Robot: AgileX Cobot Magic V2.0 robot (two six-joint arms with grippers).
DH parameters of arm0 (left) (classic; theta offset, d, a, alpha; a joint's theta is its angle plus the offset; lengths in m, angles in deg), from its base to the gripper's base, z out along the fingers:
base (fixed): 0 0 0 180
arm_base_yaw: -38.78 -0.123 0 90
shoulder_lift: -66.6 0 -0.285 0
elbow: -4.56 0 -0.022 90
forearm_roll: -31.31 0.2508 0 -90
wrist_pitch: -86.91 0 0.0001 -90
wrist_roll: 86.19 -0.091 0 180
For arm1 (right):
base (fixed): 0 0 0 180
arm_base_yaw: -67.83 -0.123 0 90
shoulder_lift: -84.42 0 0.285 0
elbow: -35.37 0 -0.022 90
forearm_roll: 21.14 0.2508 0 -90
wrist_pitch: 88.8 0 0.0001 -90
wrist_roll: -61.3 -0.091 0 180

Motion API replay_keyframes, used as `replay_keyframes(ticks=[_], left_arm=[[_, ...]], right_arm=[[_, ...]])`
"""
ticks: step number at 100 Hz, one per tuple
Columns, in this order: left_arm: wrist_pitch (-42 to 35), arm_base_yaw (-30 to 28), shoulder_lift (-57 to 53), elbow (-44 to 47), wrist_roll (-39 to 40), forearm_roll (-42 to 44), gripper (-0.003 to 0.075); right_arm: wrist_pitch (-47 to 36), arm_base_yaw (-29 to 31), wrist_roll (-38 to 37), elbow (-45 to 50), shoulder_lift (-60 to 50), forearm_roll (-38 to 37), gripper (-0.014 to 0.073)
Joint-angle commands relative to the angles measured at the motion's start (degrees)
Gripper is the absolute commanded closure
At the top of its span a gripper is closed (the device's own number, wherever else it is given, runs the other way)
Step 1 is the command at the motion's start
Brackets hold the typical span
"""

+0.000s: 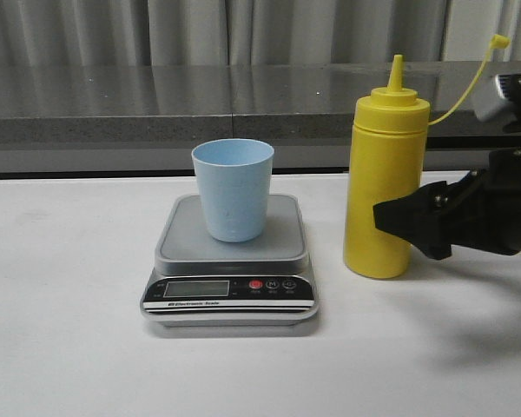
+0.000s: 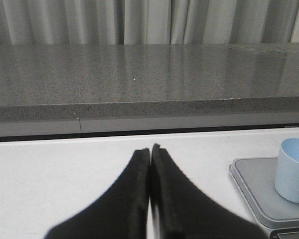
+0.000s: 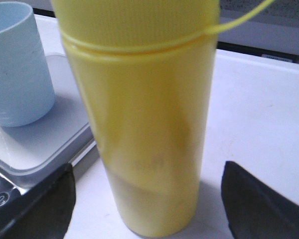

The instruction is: Pour seasoning into cup on scale with both arms

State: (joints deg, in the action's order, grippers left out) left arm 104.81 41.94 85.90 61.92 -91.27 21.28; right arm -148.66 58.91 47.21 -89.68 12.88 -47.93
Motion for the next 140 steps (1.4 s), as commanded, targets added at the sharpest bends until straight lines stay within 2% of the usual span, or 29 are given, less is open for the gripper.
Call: replay_keyframes(ticks=[1,29,48,74,91,117,140], left_arm=[[-4.66,-0.17,0.42,-1.39,0.35,-0.77,0.0738],[-4.66,-0.17,0.42,-1.39,0.35,-0.77,0.0738],[-4.66,-0.17,0.42,-1.39,0.35,-0.77,0.0738],[-4.66,-0.17,0.42,-1.39,0.35,-0.77,0.0738],[-4.66,-0.17,0.42,-1.39,0.35,-0.77,0.0738],[-4.66,-0.17,0.42,-1.39,0.35,-0.77,0.0738],[-4.66,-0.17,0.42,-1.39,0.35,-0.77,0.0738]], right_arm=[[-4.50,0.16,0.96,0.52,-3.71,1.00,-0.0003],[-1.40,0.16,0.96,5.74,-11.14,4.91,-0.0001],[2.59,0.16,0.96,7.95,-19.18,5.03,-0.0001],[20.23,0.16,0.89,8.40,-34.84,5.21,-0.0001],[28.32,0.16,-1.59,8.40,-45.77,6.29,-0.0001],[46.64,0.16,-3.94,8.34,-62.01,6.97,0.0001],[59.86,0.16,-5.76,7.06,-72.15,6.97,0.0001]])
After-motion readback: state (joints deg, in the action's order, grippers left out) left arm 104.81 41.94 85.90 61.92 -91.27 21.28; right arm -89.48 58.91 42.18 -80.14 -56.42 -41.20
